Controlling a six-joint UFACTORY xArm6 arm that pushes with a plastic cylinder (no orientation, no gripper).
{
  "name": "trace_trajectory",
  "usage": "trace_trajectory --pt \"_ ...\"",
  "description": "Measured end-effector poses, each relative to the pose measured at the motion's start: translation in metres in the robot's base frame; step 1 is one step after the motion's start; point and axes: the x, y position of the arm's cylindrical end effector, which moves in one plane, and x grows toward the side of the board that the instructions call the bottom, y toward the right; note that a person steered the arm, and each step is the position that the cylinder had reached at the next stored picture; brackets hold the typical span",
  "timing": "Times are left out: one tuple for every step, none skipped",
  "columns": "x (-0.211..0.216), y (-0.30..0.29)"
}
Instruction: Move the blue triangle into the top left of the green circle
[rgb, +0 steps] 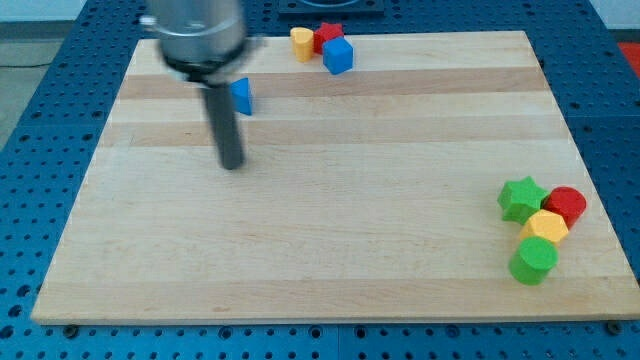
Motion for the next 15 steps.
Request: trace_trajectory --pt "-0.036 -0.059" --pt "-0.092 -0.069" --pt "-0.127 -0.03" --pt "-0.119 0.027" --pt "-0.087 0.053" --pt "-0.055 0.064" --pt "-0.019 0.095" --pt "0.02 0.131" --pt "0.053 0.173" --pt "0.076 0.215" --pt "0.098 0.254" --pt "0.1 0.251" --pt "0.105 0.245" --pt "0.118 0.241" --pt "0.133 0.258"
